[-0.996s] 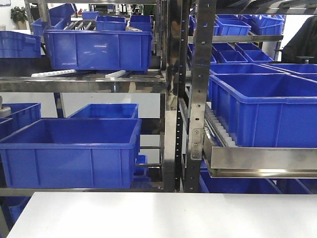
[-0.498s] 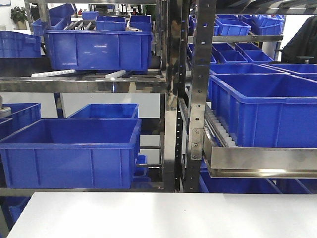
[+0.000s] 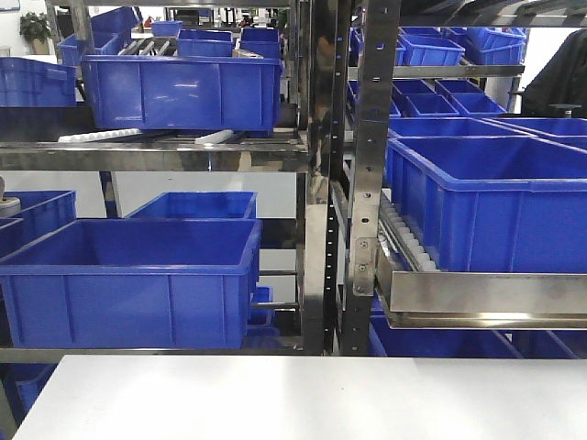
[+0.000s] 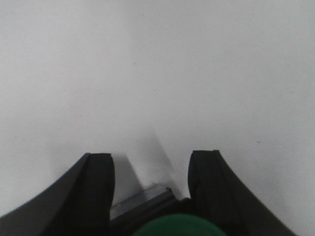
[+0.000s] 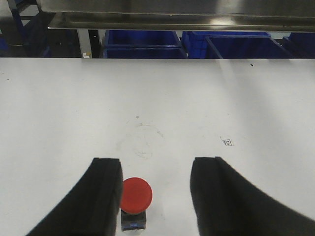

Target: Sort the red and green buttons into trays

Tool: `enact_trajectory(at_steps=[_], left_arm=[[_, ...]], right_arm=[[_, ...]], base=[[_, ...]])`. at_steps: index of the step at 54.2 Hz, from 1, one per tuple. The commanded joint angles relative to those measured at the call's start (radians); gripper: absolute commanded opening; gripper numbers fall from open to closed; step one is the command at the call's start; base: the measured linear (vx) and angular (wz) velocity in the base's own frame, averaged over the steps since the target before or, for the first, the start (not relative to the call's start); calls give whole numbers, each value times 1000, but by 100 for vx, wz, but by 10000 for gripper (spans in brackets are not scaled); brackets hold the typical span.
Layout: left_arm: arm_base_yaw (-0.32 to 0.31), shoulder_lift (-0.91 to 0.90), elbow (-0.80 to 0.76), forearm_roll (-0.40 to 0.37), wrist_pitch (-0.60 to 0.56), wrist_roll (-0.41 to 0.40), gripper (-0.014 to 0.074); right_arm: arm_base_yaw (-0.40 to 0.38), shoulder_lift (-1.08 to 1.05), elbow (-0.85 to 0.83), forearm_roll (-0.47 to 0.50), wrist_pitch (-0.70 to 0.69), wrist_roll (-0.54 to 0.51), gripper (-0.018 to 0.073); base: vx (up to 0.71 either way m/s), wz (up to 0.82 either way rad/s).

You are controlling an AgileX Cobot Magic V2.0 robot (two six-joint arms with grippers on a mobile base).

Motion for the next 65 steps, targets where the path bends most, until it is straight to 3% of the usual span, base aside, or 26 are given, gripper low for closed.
enact_trajectory(at_steps=[1, 12, 24, 41, 65], left_arm=[[-1, -17, -13, -56, 32, 0, 313], [-1, -17, -13, -54, 32, 0, 127], [-1, -17, -13, -54, 32, 1, -7], [-1, -25, -17, -54, 32, 19, -6], [-1, -178, -18, -56, 28, 8, 0]], right_arm=[[-7, 8, -31, -15, -71, -7, 404], [-7, 8, -31, -15, -70, -7, 404], [-7, 8, -31, -14, -66, -2, 404], [-7, 8, -31, -4, -21, 6, 404], [-7, 8, -31, -3, -18, 54, 404]], base=[[0, 0], [0, 0], [0, 0], [0, 0], [0, 0]])
